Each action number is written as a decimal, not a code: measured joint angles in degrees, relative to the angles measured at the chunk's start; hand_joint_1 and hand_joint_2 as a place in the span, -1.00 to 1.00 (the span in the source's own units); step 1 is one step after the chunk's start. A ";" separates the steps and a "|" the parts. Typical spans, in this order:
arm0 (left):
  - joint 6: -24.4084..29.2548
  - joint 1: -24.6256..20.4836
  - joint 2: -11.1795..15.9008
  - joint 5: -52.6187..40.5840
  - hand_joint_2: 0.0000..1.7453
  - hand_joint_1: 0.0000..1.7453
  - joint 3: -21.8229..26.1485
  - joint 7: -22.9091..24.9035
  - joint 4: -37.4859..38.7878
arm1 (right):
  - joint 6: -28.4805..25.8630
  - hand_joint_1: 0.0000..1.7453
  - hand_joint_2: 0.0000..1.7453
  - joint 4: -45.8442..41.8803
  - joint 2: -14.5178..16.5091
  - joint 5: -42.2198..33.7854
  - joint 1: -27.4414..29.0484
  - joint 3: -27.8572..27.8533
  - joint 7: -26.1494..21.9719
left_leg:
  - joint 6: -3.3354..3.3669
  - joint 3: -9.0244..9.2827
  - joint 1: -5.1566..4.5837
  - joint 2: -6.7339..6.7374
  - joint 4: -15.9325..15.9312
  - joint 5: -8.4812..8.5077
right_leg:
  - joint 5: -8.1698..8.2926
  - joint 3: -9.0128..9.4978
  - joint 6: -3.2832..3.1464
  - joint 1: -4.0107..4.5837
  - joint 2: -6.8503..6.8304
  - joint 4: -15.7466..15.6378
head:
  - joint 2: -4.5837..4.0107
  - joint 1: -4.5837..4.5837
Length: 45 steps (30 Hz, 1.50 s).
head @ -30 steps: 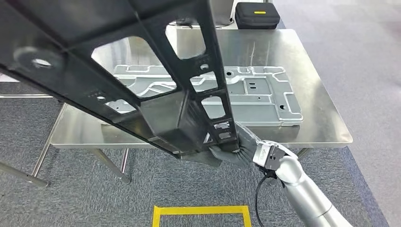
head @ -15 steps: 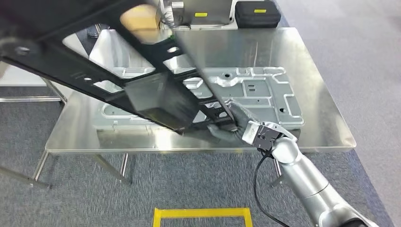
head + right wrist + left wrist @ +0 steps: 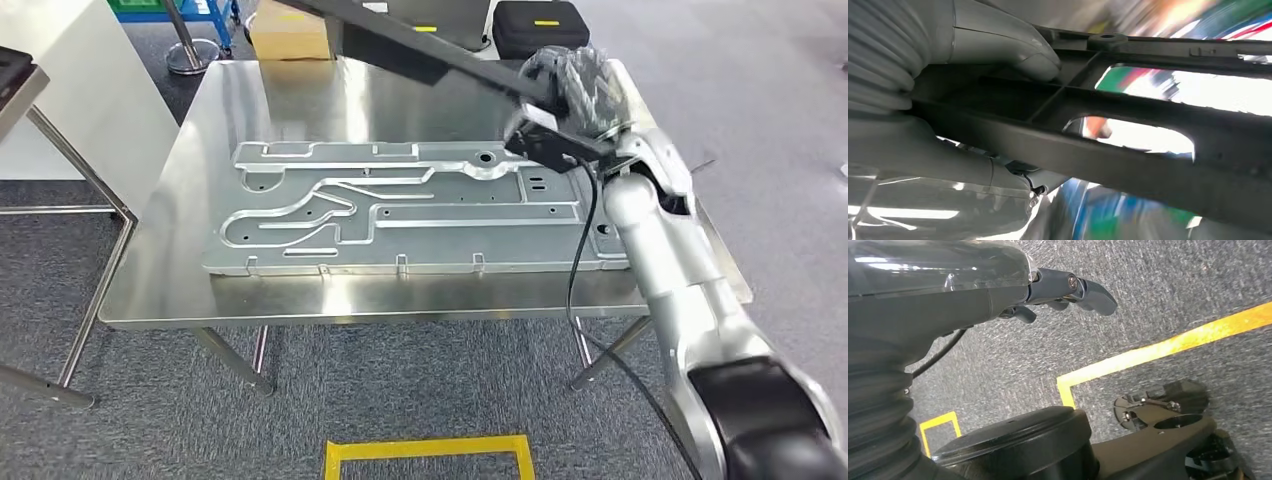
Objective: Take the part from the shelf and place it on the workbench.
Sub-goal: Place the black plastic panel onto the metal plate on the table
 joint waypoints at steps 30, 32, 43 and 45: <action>-0.76 0.31 1.02 -3.17 1.00 -1.00 0.26 -4.21 0.00 | -10.67 -1.00 -1.00 43.95 2.86 30.32 -7.25 19.42 15.74 | -0.57 0.36 0.47 0.44 -0.11 -0.31 | 1.03 0.28 -0.16 0.13 1.27 -1.52 | 0.00 -0.01; -0.10 0.35 1.02 -3.76 0.50 -1.00 0.26 -3.56 0.00 | -11.14 -1.00 -1.00 44.56 3.78 29.74 -5.96 19.23 15.70 | 0.02 0.60 0.43 0.91 -0.41 -0.25 | -2.07 -2.66 0.08 0.26 0.50 4.55 | 0.00 0.00; 2.37 1.14 1.35 -3.46 -1.00 -1.00 0.84 -1.61 0.00 | -13.24 -1.00 -1.00 45.92 8.65 26.04 -2.06 14.01 13.65 | -1.65 0.78 -0.17 2.11 0.42 -0.93 | 3.36 -0.09 -1.65 0.90 0.81 -2.88 | 0.00 -0.01; 1.66 1.16 1.40 -3.16 -1.00 -1.00 1.19 -1.53 0.00 | -13.61 -1.00 -1.00 45.45 8.68 25.20 -2.36 12.67 12.66 | -2.25 0.19 0.00 1.66 1.82 -2.53 | 3.73 -0.17 -2.44 0.59 0.81 -3.16 | 0.00 -0.01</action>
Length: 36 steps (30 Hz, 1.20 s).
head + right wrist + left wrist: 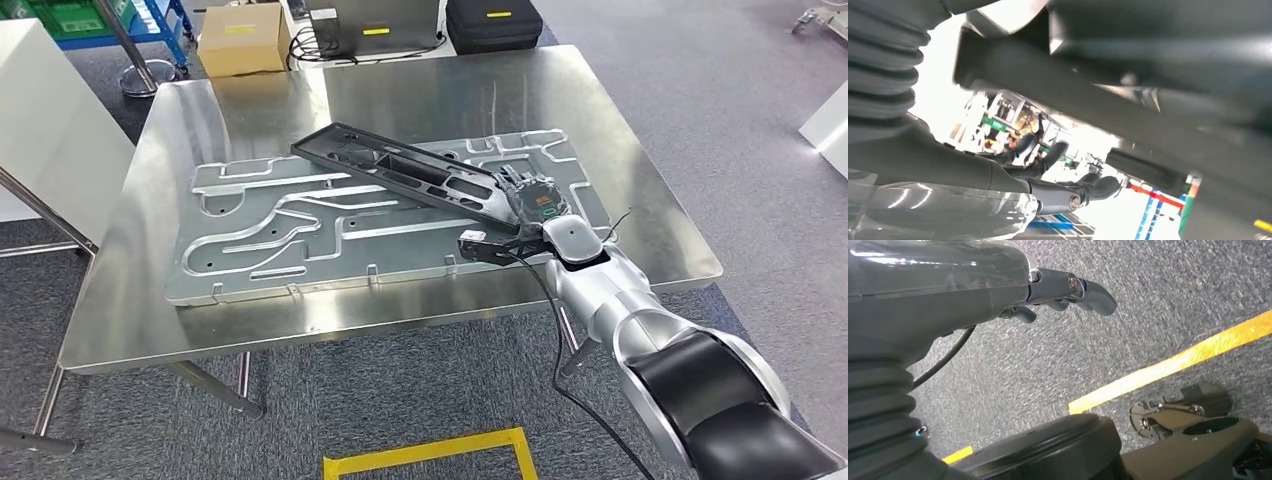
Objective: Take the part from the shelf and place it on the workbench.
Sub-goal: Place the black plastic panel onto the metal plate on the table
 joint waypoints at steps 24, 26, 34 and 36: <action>-2.32 0.11 0.43 0.88 -1.00 -1.00 1.98 -0.69 0.02 | 5.67 -1.00 -1.00 -6.89 1.27 1.83 -14.47 -6.07 -5.54 | 1.38 -2.33 0.06 1.70 -2.32 4.84 | -4.32 0.51 3.62 -0.59 -0.28 6.80 | 0.00 0.01; -2.57 0.22 0.42 0.57 -1.00 -1.00 2.17 -0.64 0.02 | 7.23 -1.00 -1.00 -9.09 1.35 2.13 -16.17 -6.64 -6.15 | 0.56 -3.22 -0.06 1.67 -1.70 5.47 | -4.39 3.26 2.73 -0.59 0.33 1.62 | 0.00 0.01; -2.66 2.21 0.38 0.11 -1.00 -1.00 3.23 -0.16 0.37 | 9.26 -1.00 -1.00 -29.24 1.34 -12.32 -7.71 -16.41 -5.53 | -0.58 -6.15 0.73 -0.05 11.02 -3.83 | -1.33 0.64 -0.98 -1.11 2.95 0.43 | 0.00 -0.06; -2.56 2.32 0.38 0.28 -1.00 -1.00 3.80 -0.11 0.46 | 4.19 -1.00 -1.00 -37.22 1.79 -18.29 5.31 -26.53 -5.00 | 0.10 -4.38 0.48 -0.30 14.29 -5.34 | -0.74 0.48 -1.07 -0.61 3.21 0.26 | 0.00 -0.05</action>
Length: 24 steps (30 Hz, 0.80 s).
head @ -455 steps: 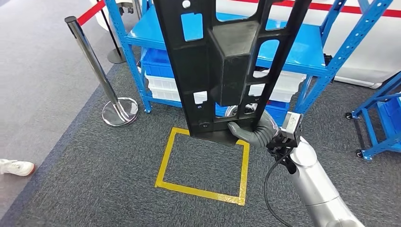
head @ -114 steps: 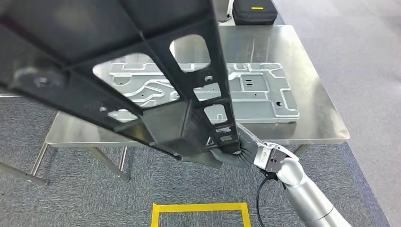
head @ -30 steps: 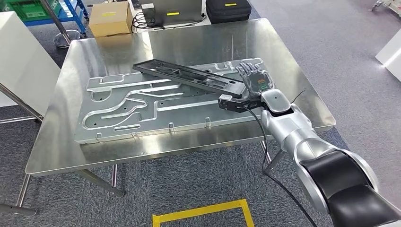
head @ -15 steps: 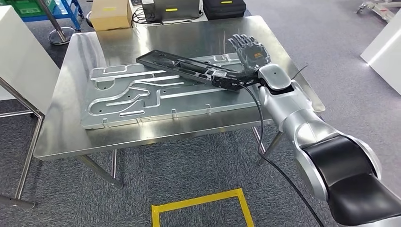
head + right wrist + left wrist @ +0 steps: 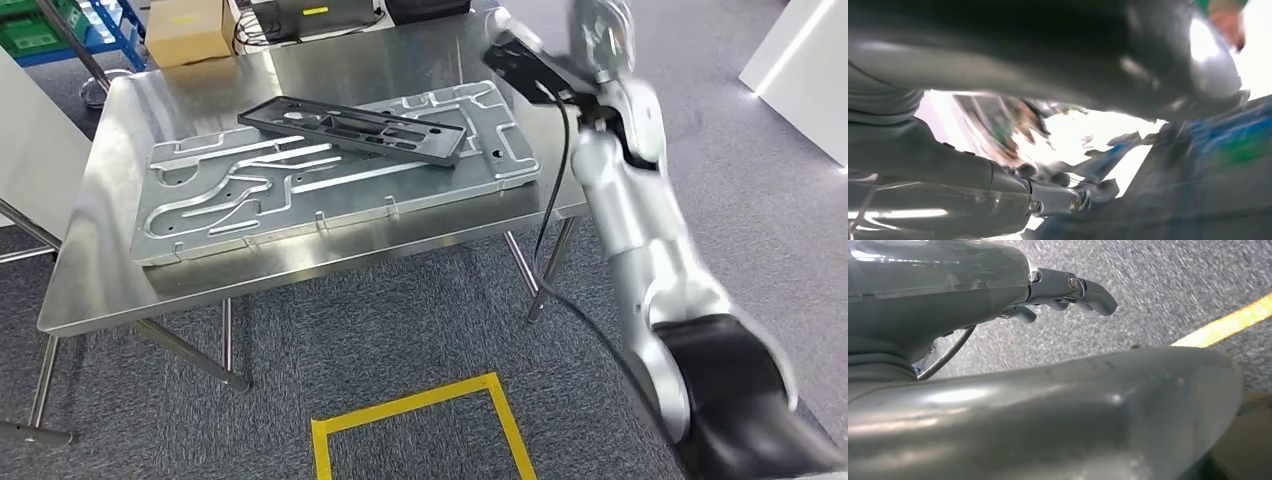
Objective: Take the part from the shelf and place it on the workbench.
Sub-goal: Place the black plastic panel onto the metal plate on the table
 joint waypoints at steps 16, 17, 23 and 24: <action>0.87 -2.50 -0.18 -1.15 -1.00 -1.00 1.89 1.81 -0.04 | -5.92 -1.00 -1.00 -18.71 16.46 -0.09 52.89 -62.82 -22.64 | 1.68 6.73 0.43 -1.26 -20.23 9.53 | -7.64 -1.60 4.10 0.27 -3.71 13.83 | 0.00 0.00; 0.88 -2.54 -0.20 -1.17 -1.00 -1.00 1.90 1.81 -0.04 | -5.71 -1.00 -1.00 -19.35 18.23 0.03 52.99 -63.67 -22.58 | 1.17 5.43 0.90 -1.27 -19.42 9.92 | -5.90 0.36 4.75 -0.16 -3.69 12.61 | 0.00 0.00; 1.03 -2.88 -0.25 -1.62 -1.00 -1.00 1.91 2.25 -0.19 | -2.64 -1.00 -1.00 -20.32 20.29 -0.22 53.30 -65.97 -20.09 | -1.95 0.75 1.92 -2.38 -16.48 12.75 | -8.17 10.04 3.51 -0.62 -2.55 -1.60 | 0.00 -0.06; 1.07 -2.73 -0.25 -1.88 -1.00 -1.00 1.91 2.57 -0.17 | -0.85 -1.00 -1.00 -18.74 20.14 -0.97 53.27 -66.94 -18.25 | -2.22 0.43 2.19 -2.42 -16.50 12.70 | -7.55 9.50 2.81 -0.51 -3.00 -1.56 | 0.00 -0.07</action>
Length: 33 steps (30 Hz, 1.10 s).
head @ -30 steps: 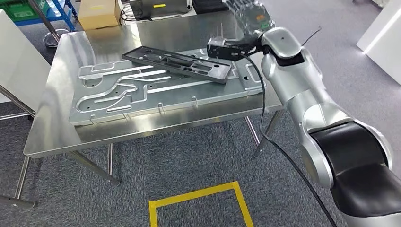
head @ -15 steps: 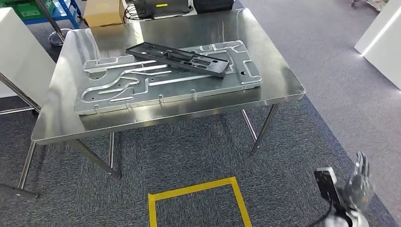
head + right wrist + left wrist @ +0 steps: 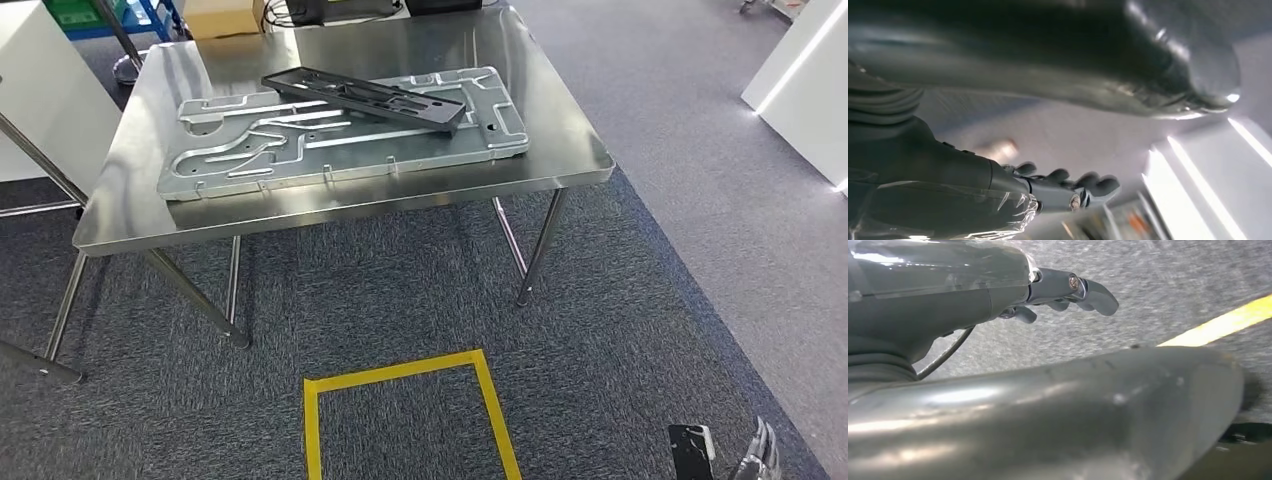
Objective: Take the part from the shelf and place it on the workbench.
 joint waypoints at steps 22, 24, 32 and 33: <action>-1.99 -0.40 1.66 -8.86 -1.00 -1.00 -3.75 1.20 -0.22 | -0.09 -1.00 1.00 57.72 -8.29 -9.98 -5.14 -14.30 23.23 | 5.45 7.74 -3.43 1.20 -3.41 -5.45 | -1.25 -12.28 0.82 1.21 -1.90 16.59 | 0.00 0.00; -1.99 -0.43 1.68 -8.86 -1.00 -1.00 -4.02 1.20 -0.23 | -0.07 -1.00 1.00 57.92 -8.29 -9.89 -5.21 -14.04 23.16 | 4.99 4.95 -3.30 1.21 -2.07 -4.32 | 2.05 -8.59 1.10 0.89 -1.86 14.86 | 0.00 0.00; -0.97 -0.34 2.47 -9.12 -1.00 -1.00 -4.45 0.04 -0.31 | 2.30 -1.00 1.00 59.22 -8.57 -5.24 -5.72 -10.73 24.86 | 2.29 -0.21 -2.94 0.95 2.40 -4.27 | -0.06 0.83 -2.32 1.07 -2.01 -0.73 | 0.00 -0.01; -0.69 -0.28 2.68 -9.03 -1.00 -1.00 -4.44 -0.17 -0.31 | 2.54 -1.00 1.00 59.53 -8.91 -4.64 -5.79 -10.28 25.92 | 1.98 -0.95 -2.78 0.91 4.64 -7.12 | 0.67 0.05 -2.67 1.05 -2.24 -0.74 | 0.00 -0.01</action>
